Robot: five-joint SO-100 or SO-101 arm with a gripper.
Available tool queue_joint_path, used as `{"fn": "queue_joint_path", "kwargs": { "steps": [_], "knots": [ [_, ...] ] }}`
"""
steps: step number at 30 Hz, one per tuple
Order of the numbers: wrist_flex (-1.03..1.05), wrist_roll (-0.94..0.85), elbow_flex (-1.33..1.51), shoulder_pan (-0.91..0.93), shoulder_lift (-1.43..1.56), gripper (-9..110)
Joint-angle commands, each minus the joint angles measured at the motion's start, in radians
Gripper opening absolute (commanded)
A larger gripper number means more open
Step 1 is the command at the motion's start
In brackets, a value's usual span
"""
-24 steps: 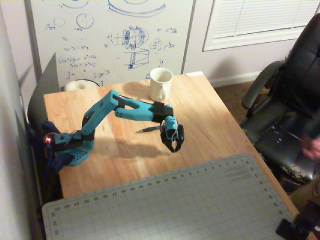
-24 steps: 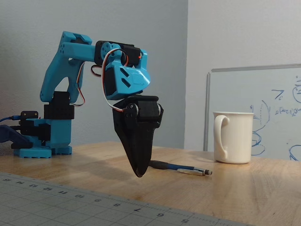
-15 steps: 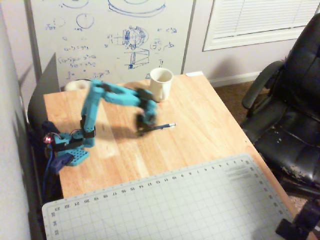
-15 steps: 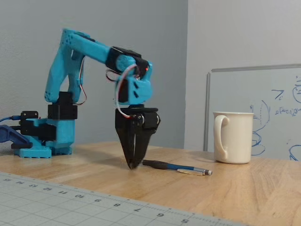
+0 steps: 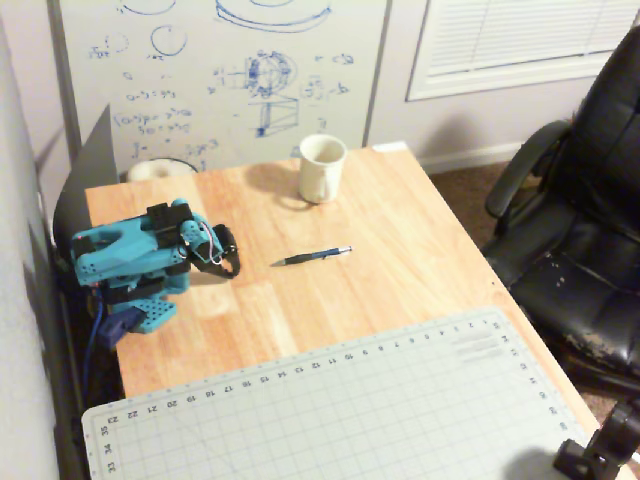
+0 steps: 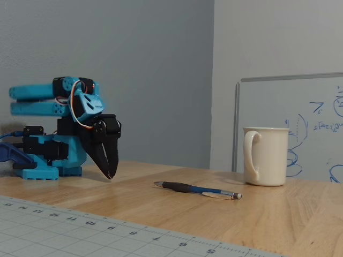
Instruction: Touch the pen.
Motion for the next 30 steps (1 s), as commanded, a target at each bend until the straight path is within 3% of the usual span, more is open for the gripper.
{"fn": "queue_joint_path", "kwargs": {
  "steps": [1, 30],
  "knots": [
    [0.000, 0.012, -0.009, 0.000, 0.037, 1],
    [0.000, 0.011, -0.009, -0.011, 0.051, 1]
  ]
}}
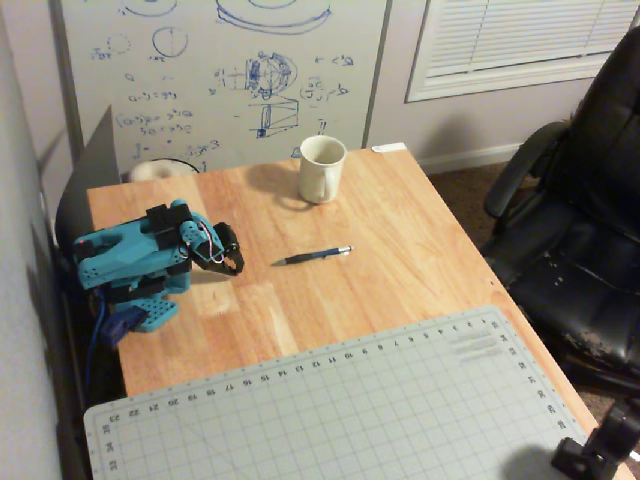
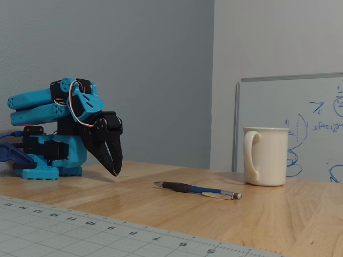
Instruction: Touch the pen.
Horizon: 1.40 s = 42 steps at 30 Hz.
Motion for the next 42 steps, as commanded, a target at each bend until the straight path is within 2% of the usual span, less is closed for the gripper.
{"fn": "queue_joint_path", "kwargs": {
  "steps": [1, 13, 27, 31, 42],
  "knots": [
    [0.000, 0.005, -0.015, -0.008, 0.003, 1],
    [-0.015, 0.006, -0.041, 0.002, 0.005, 1],
    [-0.017, 0.006, -0.296, -0.003, -0.052, 1],
    [-0.094, 0.006, -0.405, -0.006, -0.258, 1],
    [-0.471, 0.006, -0.867, -0.003, -1.207, 1]
  ]
}}
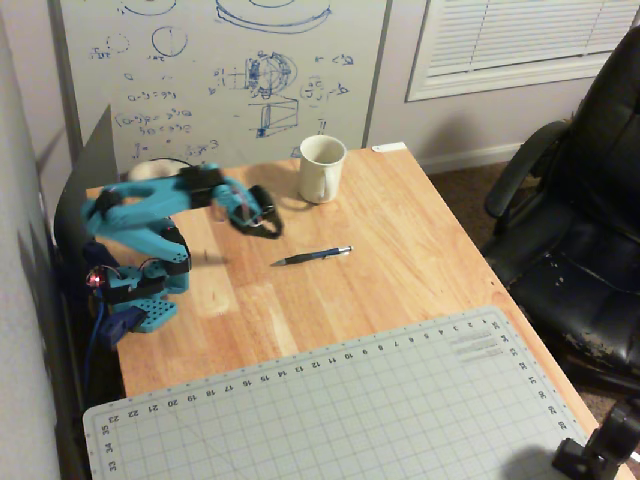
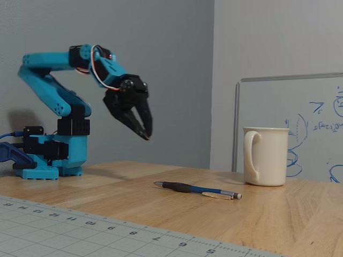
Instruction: Touch the pen.
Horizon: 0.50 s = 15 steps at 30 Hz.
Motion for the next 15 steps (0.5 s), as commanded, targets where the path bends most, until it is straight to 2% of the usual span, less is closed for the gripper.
{"fn": "queue_joint_path", "kwargs": {
  "steps": [1, 15],
  "knots": [
    [-0.106, 0.006, -0.236, 0.000, -0.322, 1],
    [-0.126, 0.000, -0.669, 0.006, -0.897, 1]
  ]
}}
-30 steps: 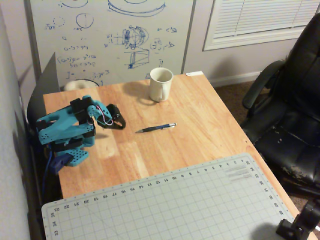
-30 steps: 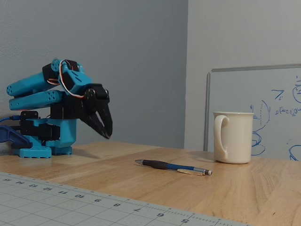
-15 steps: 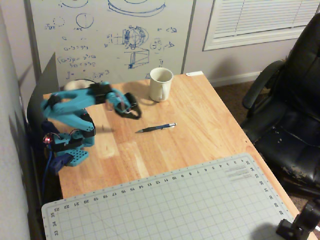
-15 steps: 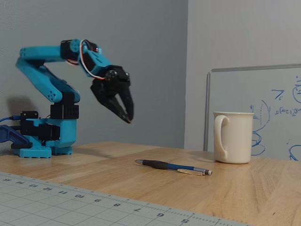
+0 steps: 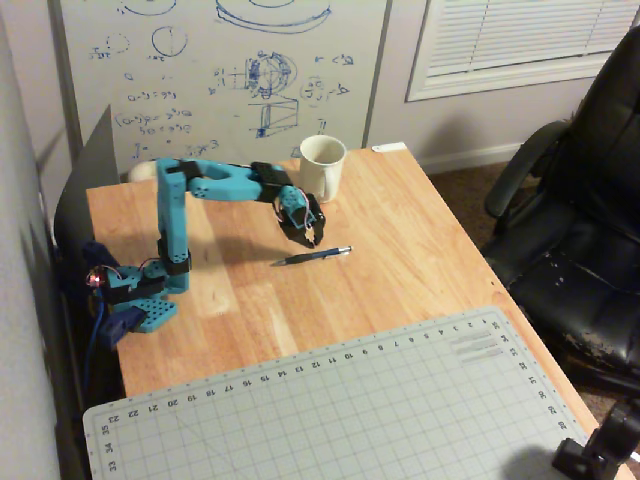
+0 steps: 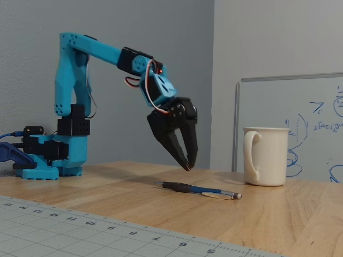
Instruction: Touch the pen.
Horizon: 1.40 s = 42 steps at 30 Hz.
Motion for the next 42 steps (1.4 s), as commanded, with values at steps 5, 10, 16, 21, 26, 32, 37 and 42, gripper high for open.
{"fn": "queue_joint_path", "kwargs": {
  "steps": [5, 10, 16, 21, 26, 32, 37, 42],
  "knots": [
    [-0.026, -0.003, -0.189, 0.003, -0.144, 1],
    [-0.023, -0.006, -0.192, 0.003, -0.146, 1],
    [-0.017, 0.006, -0.206, 0.002, -0.144, 1],
    [-0.025, 0.006, -0.225, -0.006, -0.080, 1],
    [-0.012, 0.008, -0.253, 0.005, -0.028, 1],
    [-0.017, 0.008, -0.261, 0.006, -0.103, 1],
    [-0.025, 0.008, -0.262, 0.006, -0.167, 1],
    [-0.025, 0.008, -0.262, 0.003, -0.189, 1]
  ]
}}
